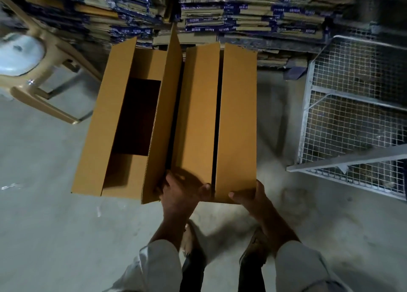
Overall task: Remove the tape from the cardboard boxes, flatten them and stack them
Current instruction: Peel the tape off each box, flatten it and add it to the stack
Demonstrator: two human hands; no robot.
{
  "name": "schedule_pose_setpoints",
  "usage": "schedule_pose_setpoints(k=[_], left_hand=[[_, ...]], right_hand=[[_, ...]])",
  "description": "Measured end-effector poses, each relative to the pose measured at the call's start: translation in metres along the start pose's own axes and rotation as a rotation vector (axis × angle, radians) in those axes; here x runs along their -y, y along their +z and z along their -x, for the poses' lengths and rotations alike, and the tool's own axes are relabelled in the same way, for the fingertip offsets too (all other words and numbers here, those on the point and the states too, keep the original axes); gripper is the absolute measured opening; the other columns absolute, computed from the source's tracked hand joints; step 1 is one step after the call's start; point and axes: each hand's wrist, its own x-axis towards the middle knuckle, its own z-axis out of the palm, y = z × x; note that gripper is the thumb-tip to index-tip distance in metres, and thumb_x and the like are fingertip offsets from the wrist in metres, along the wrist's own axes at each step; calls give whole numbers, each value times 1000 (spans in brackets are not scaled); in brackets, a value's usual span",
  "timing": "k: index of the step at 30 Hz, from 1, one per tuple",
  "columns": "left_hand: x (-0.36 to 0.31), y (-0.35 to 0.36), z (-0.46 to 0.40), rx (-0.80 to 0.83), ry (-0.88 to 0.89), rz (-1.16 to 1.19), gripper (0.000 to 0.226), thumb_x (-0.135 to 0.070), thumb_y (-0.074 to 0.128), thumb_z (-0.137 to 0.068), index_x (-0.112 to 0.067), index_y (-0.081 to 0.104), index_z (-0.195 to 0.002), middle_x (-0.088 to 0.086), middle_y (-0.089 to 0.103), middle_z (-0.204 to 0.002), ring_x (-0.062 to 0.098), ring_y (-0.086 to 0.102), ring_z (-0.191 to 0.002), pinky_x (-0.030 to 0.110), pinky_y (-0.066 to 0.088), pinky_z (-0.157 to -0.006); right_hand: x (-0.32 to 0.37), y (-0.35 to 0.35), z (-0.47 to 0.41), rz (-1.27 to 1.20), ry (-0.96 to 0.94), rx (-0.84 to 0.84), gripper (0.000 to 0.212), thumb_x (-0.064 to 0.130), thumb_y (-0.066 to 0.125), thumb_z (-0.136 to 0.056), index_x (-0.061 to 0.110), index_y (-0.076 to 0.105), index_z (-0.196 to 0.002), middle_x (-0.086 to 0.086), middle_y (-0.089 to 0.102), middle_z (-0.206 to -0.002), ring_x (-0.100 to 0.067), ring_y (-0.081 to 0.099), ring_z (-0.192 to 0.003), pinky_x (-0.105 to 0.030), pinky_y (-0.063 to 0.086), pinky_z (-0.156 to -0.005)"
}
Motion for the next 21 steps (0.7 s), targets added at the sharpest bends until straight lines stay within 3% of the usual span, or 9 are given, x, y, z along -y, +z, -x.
schedule_pose_setpoints(k=[5,8,13,18,21], left_hand=[[-13,-3,7,-37,38,-70,142,-85,72,-60,-17,0,-161,12,9,-166,41,8,-153,64,24,-117],[-21,-14,13,-9,38,25,143,-80,78,-58,-12,6,-162,14,8,-166,42,7,-152,59,22,-119],[-29,-30,22,-82,122,110,131,-83,78,-51,-15,30,-152,8,28,-150,36,29,-139,58,38,-113],[-45,-43,53,-94,194,287,124,-65,90,-56,-16,31,-153,4,37,-151,25,39,-139,51,44,-112],[-72,-57,82,-145,239,309,127,-68,88,-55,-17,29,-155,5,36,-154,26,38,-140,53,44,-111]], right_hand=[[5,-10,11,-277,-4,-53,92,54,84,-77,34,30,-149,7,48,-133,-23,55,-117,-42,56,-80],[13,-17,20,-357,-41,-121,97,60,89,-65,39,34,-142,9,53,-130,-21,62,-113,-47,62,-84],[27,-29,34,-296,-97,-227,92,62,91,-55,43,41,-130,14,58,-120,-23,67,-109,-45,64,-79],[46,-57,62,-145,-195,-322,106,65,90,-55,34,39,-143,7,56,-130,-23,60,-118,-50,58,-96],[67,-87,90,-223,-268,-324,112,70,91,-48,38,39,-142,12,57,-127,-23,63,-117,-51,60,-91]])
